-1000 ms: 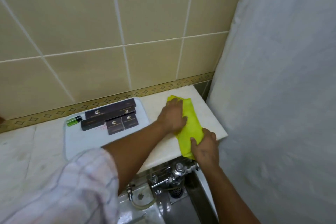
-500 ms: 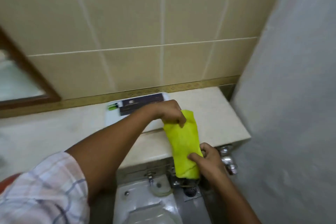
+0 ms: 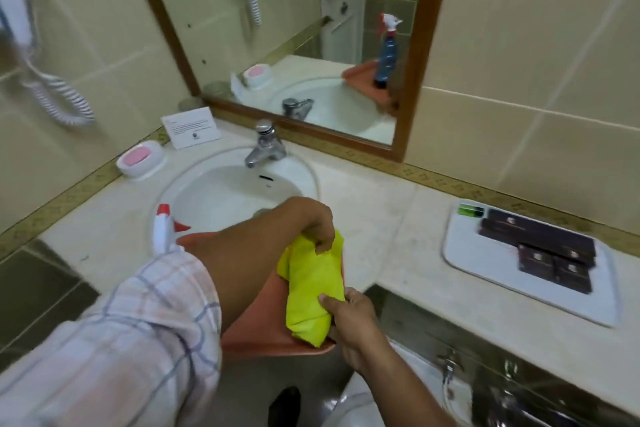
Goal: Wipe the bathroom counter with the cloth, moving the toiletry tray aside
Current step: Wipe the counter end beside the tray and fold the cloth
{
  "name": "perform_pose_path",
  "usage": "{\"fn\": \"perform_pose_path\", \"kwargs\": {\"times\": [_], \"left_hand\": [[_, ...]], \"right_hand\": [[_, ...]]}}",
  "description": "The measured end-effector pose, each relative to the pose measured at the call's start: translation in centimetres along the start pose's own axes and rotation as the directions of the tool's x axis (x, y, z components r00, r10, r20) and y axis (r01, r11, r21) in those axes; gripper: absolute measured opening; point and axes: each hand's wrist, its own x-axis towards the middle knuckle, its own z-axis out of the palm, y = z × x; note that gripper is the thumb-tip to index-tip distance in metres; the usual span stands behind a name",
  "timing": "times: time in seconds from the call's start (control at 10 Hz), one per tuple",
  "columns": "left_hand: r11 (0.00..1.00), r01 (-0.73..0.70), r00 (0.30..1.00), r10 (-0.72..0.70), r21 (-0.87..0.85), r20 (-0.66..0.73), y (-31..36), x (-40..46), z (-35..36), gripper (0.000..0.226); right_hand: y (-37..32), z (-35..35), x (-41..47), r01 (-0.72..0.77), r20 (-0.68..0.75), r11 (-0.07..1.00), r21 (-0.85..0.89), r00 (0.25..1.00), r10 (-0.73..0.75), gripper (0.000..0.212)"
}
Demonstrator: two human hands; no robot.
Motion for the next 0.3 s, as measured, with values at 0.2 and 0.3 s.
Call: {"fn": "perform_pose_path", "kwargs": {"times": [0.2, 0.3], "left_hand": [[0.996, 0.067, 0.995, -0.063, 0.056, -0.072, -3.1, 1.0, 3.3, 0.043], [0.99, 0.105, 0.992, -0.098, 0.092, -0.084, -2.8, 1.5, 3.1, 0.054]], "right_hand": [[0.9, 2.2, 0.2, 0.009, 0.024, 0.97, -0.242, 1.0, -0.003, 0.032], [-2.1, 0.9, -1.0, 0.086, 0.027, 0.914, -0.397, 0.996, -0.082, 0.055]]}}
